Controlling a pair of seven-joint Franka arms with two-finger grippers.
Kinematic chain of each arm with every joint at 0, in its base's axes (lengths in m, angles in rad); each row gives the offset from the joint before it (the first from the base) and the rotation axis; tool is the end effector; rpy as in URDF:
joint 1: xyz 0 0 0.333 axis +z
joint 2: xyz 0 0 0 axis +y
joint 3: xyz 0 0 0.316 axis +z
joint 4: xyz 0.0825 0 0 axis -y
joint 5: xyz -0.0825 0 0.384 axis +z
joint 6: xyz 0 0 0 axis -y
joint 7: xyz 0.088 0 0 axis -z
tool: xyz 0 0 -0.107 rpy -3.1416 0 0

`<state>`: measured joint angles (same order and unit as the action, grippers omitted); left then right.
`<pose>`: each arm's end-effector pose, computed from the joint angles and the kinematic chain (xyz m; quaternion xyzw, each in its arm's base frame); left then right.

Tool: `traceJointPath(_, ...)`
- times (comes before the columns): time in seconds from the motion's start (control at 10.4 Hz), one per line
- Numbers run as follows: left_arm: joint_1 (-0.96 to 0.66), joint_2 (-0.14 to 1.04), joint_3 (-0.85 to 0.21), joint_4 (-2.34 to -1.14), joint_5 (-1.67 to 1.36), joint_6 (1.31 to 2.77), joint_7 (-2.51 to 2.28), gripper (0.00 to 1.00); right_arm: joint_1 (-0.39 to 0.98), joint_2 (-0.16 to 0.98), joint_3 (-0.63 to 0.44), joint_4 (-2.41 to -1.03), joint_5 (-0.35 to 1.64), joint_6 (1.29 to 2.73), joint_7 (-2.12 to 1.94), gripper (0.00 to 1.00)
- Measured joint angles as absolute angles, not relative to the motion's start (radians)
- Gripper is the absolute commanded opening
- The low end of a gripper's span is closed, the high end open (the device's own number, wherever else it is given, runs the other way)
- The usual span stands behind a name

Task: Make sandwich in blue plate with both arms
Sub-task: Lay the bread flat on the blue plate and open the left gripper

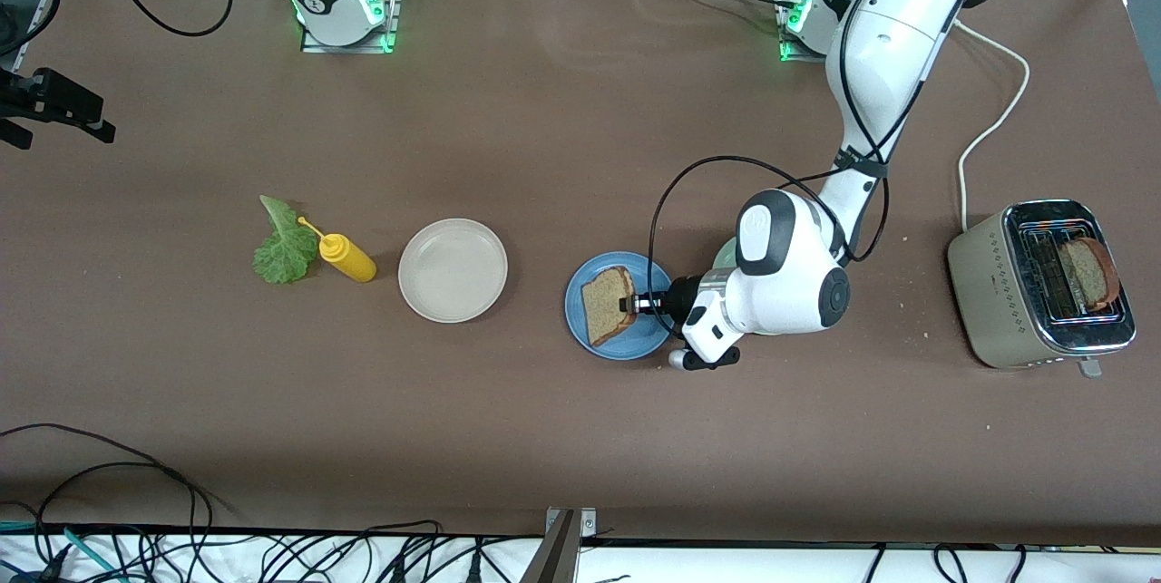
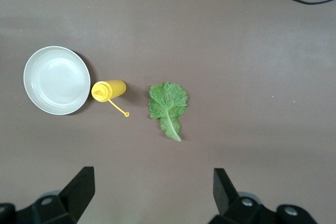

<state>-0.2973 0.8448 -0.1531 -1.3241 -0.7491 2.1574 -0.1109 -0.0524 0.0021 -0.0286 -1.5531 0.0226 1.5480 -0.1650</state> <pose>0.6746 -0.3261 0.2421 0.9315 0.0697 -0.1038 0.3416 0.5514 -0.0423 0.6297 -0.9990 -0.0422 0.0022 0.0116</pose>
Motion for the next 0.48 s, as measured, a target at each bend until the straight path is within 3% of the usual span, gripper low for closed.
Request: traceJointPath(0.48, -0.245, 0.847, -0.143, -1.327, -0.749, 2.156, -0.106, 1.0, -0.052, 0.002, -0.029, -1.553, 0.023, 1.548, -0.165, 1.0)
